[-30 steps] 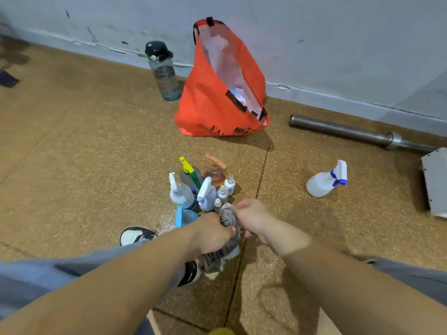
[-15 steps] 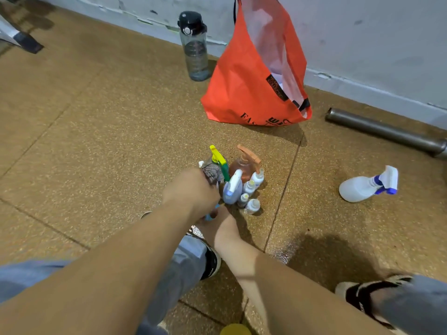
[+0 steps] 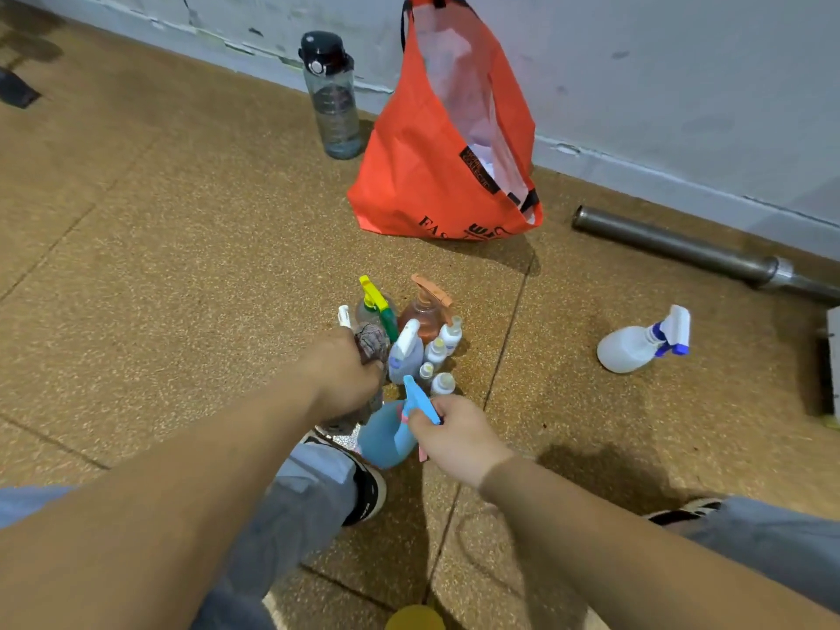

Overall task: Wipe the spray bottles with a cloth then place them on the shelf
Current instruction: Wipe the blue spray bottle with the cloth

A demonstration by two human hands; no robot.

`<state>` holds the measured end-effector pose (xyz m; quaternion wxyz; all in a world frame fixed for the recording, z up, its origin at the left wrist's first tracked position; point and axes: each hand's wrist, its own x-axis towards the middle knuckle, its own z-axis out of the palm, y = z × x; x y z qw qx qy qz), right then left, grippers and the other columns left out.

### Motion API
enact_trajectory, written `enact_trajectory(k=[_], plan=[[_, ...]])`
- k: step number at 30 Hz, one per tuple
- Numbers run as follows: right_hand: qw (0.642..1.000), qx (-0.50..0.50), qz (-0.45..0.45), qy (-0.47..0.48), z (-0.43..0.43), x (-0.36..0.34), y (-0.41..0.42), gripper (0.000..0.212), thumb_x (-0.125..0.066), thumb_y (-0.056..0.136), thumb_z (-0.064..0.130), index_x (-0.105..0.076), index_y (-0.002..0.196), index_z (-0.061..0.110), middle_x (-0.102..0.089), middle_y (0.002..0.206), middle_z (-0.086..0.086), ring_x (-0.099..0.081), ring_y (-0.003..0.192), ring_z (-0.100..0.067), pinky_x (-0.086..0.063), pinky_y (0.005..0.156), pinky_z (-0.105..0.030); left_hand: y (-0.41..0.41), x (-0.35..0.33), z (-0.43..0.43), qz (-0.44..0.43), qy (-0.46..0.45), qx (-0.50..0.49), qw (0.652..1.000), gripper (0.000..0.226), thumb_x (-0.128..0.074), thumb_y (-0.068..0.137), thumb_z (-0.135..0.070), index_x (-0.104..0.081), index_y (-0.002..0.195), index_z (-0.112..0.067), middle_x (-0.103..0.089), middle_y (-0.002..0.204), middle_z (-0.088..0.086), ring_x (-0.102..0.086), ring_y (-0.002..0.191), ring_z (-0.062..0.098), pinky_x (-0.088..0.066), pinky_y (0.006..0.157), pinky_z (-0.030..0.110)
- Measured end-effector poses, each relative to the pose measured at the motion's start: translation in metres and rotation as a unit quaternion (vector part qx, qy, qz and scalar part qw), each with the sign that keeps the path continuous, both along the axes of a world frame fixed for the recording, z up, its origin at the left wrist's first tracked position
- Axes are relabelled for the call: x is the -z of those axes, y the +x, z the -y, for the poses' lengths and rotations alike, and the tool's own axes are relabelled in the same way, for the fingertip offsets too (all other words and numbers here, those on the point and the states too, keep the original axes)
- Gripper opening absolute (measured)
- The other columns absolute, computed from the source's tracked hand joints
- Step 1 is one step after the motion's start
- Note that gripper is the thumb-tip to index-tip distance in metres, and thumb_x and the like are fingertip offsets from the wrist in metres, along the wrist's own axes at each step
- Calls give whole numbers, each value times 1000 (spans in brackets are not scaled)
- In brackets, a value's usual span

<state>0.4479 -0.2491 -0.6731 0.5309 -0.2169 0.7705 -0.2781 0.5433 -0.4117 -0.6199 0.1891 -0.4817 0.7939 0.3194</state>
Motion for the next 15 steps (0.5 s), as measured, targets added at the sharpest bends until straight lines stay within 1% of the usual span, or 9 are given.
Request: enact_trajectory(k=[2, 3, 5, 7, 8, 10, 12, 13, 15], plan=[[1000, -23, -21, -5, -19, -26, -17, 38, -57, 101, 42, -65, 90, 6, -60, 75, -9, -46, 55, -16, -35, 50, -26, -4, -5, -9, -7, 7, 13, 1000, 37, -59, 99, -42, -50, 116, -11, -64, 112, 17, -63, 99, 36, -53, 82, 38], [999, -32, -30, -13, -28, -41, -26, 37, -58, 101, 42, -64, 86, 9, -59, 73, -8, -46, 56, -17, -34, 51, -26, -7, -10, -13, -13, 5, 23, 1000, 37, -58, 100, -43, -48, 118, -12, -64, 112, 17, -63, 100, 36, -53, 85, 40], [997, -44, -50, -30, -45, -72, -46, 38, -57, 102, 40, -62, 87, 6, -57, 73, -8, -45, 55, -17, -33, 53, -29, -17, -26, -24, -43, 12, 46, 998, 32, -56, 102, -42, -45, 117, -16, -64, 103, 12, -62, 93, 30, -51, 80, 38], [995, -48, -74, -36, -61, -105, -65, 36, -57, 101, 44, -63, 87, 11, -57, 73, -6, -45, 54, -16, -34, 54, -30, -29, -46, -35, -81, 8, 64, 995, 28, -57, 103, -41, -49, 114, -17, -64, 98, 8, -61, 87, 26, -47, 73, 35], [994, -46, -90, -39, -68, -123, -74, 36, -57, 100, 47, -63, 88, 13, -57, 73, -4, -46, 56, -15, -35, 55, -30, -35, -59, -43, -101, 1, 72, 992, 26, -58, 102, -41, -51, 111, -18, -64, 96, 7, -61, 88, 26, -44, 71, 34], [989, -45, -136, -40, -80, -156, -91, 36, -58, 99, 52, -62, 93, 16, -57, 71, 2, -47, 54, -9, -38, 55, -27, -46, -84, -55, -147, -20, 88, 985, 22, -61, 101, -40, -51, 101, -20, -61, 87, 1, -60, 87, 27, -38, 68, 33], [981, -46, -186, -38, -88, -186, -104, 33, -59, 99, 52, -60, 95, 19, -53, 66, 9, -44, 47, -3, -35, 49, -21, -57, -113, -66, -189, -33, 103, 976, 23, -60, 102, -39, -49, 92, -22, -57, 81, -4, -56, 82, 24, -34, 65, 33], [976, -47, -210, -39, -91, -199, -111, 32, -60, 99, 51, -59, 96, 19, -52, 65, 9, -45, 49, -4, -35, 48, -21, -62, -128, -69, -211, -37, 109, 971, 23, -59, 102, -39, -50, 90, -21, -58, 82, -5, -56, 80, 21, -35, 63, 33], [963, -57, -260, -48, -96, -220, -122, 29, -62, 98, 48, -58, 96, 19, -56, 70, 8, -49, 57, -8, -35, 47, -20, -70, -154, -73, -250, -35, 113, 961, 23, -55, 104, -41, -54, 92, -21, -62, 84, -3, -59, 79, 16, -41, 64, 29]])
